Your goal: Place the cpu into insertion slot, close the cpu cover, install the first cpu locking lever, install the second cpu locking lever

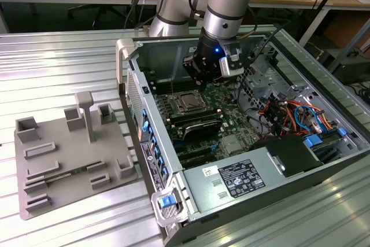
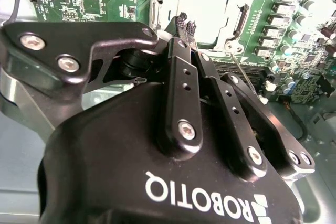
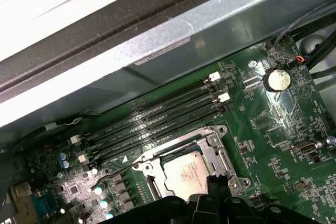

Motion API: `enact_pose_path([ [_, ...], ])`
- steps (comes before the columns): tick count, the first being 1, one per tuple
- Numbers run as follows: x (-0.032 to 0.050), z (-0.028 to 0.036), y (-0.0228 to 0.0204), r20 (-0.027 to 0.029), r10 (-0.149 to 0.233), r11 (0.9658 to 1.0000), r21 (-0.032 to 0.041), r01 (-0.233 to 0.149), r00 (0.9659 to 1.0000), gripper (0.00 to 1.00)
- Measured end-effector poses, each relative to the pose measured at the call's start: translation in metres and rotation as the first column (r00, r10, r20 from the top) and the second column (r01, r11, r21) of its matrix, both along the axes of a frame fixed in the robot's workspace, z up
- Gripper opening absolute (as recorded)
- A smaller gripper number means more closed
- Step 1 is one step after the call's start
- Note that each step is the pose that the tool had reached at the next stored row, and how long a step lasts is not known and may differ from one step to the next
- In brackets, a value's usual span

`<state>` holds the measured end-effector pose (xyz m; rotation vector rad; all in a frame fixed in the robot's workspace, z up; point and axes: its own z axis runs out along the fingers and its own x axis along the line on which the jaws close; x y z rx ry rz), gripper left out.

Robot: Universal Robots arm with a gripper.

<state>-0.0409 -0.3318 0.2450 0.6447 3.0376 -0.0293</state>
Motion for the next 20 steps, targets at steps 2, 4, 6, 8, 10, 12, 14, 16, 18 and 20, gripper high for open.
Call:
enact_pose_path([
  [2, 0.0, 0.0, 0.0, 0.0, 0.006, 1.0, 0.0, -0.006, 1.0, 0.11],
  [4, 0.0, 0.0, 0.0, 0.0, 0.01, 0.9999, 0.0, -0.01, 0.9999, 0.11],
  [6, 0.0, 0.0, 0.0, 0.0, 0.018, 0.9998, 0.0, -0.018, 0.9998, 0.11],
  [8, 0.0, 0.0, 0.0, 0.0, 0.022, 0.9998, 0.0, -0.022, 0.9998, 0.11],
  [10, 0.0, 0.0, 0.0, 0.0, 0.029, 0.9996, 0.0, -0.029, 0.9996, 0.11],
  [12, 0.0, 0.0, 0.0, 0.0, 0.034, 0.9994, 0.0, -0.034, 0.9994, 0.11],
  [14, 0.0, 0.0, 0.0, 0.0, 0.037, 0.9993, 0.0, -0.037, 0.9993, 0.11],
  [16, 0.0, 0.0, 0.0, 0.0, 0.043, 0.9991, 0.0, -0.043, 0.9991, 0.11],
  [18, 0.0, 0.0, 0.0, 0.0, 0.048, 0.9989, 0.0, -0.048, 0.9989, 0.11],
  [20, 0.0, 0.0, 0.0, 0.0, 0.051, 0.9987, 0.0, -0.051, 0.9987, 0.11],
])
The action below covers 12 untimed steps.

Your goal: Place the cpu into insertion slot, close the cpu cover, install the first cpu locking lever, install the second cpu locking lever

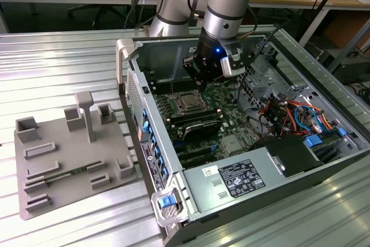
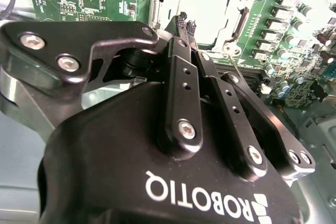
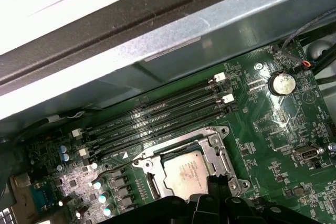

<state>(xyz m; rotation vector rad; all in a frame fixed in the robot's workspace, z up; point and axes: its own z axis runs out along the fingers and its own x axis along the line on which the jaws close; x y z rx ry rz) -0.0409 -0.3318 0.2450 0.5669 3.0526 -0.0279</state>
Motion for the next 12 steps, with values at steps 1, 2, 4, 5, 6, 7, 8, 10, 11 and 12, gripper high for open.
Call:
enact_pose_path([
  [1, 0.0, 0.0, 0.0, 0.0, 0.003, 1.0, 0.0, -0.003, 1.0, 0.11],
  [2, 0.0, 0.0, 0.0, 0.0, 0.007, 1.0, 0.0, -0.007, 1.0, 0.11],
  [4, 0.0, 0.0, 0.0, 0.0, 0.012, 0.9999, 0.0, -0.012, 0.9999, 0.11],
  [5, 0.0, 0.0, 0.0, -0.0001, 0.014, 0.9999, 0.0, -0.014, 0.9999, 0.11],
  [6, 0.0, 0.0, 0.0, 0.0, 0.016, 0.9999, 0.0, -0.016, 0.9999, 0.11],
  [7, 0.0, 0.0, 0.0, 0.0, 0.02, 0.9998, 0.0, -0.02, 0.9998, 0.11],
  [8, 0.0, 0.0, 0.0, 0.0, 0.022, 0.9998, 0.0001, -0.022, 0.9998, 0.11],
  [10, 0.0, 0.0, 0.0, 0.0, 0.027, 0.9996, 0.0, -0.027, 0.9996, 0.11],
  [11, 0.0, 0.0, 0.0, 0.0, 0.031, 0.9995, 0.0001, -0.031, 0.9995, 0.11],
  [12, 0.0, 0.0, 0.0, 0.0, 0.033, 0.9994, 0.0001, -0.033, 0.9994, 0.11],
])
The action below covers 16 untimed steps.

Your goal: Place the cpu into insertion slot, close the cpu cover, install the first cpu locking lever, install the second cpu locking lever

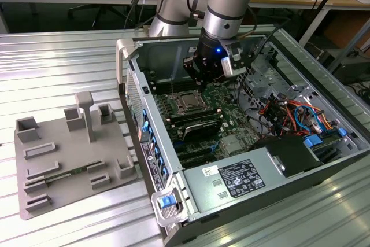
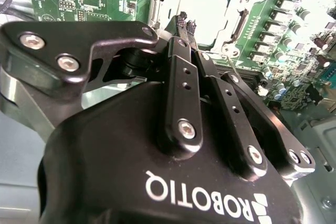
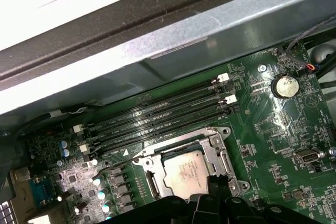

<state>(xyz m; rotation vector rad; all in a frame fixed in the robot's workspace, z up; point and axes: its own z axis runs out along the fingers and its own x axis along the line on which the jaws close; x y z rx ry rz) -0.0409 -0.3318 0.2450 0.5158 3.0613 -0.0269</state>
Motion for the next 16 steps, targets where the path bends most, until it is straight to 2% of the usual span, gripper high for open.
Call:
enact_pose_path([
  [16, 0.0, 0.0, 0.0, 0.0, 0.04, 0.9992, 0.0, -0.04, 0.9992, 0.11],
])
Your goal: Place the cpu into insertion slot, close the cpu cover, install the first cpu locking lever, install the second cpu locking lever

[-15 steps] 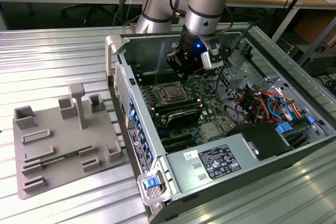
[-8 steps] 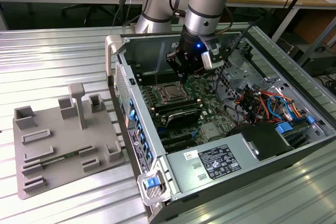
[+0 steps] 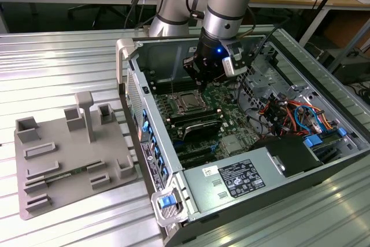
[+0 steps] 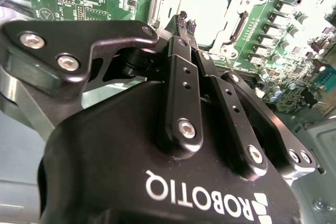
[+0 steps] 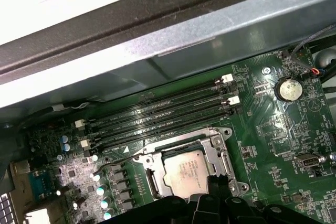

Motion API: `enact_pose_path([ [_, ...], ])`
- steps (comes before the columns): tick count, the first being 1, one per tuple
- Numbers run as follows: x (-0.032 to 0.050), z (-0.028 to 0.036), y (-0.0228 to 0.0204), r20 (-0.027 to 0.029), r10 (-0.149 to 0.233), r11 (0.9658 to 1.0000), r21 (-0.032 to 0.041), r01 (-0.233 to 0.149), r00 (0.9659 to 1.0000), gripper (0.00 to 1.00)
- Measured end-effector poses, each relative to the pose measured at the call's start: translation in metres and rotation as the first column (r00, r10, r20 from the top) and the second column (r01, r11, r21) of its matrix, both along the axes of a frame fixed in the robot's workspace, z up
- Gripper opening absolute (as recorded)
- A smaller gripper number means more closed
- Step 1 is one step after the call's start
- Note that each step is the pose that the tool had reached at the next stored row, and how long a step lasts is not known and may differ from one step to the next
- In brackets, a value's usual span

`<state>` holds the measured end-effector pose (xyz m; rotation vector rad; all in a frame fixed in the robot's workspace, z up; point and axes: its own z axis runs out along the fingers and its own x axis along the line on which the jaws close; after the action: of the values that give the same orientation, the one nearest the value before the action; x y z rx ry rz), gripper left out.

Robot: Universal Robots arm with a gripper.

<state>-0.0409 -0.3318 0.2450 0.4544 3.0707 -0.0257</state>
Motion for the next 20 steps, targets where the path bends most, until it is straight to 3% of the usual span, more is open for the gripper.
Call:
enact_pose_path([
  [20, 0.0, 0.0, 0.0, 0.0, 0.047, 0.9989, 0.0, -0.047, 0.9989, 0.11],
])
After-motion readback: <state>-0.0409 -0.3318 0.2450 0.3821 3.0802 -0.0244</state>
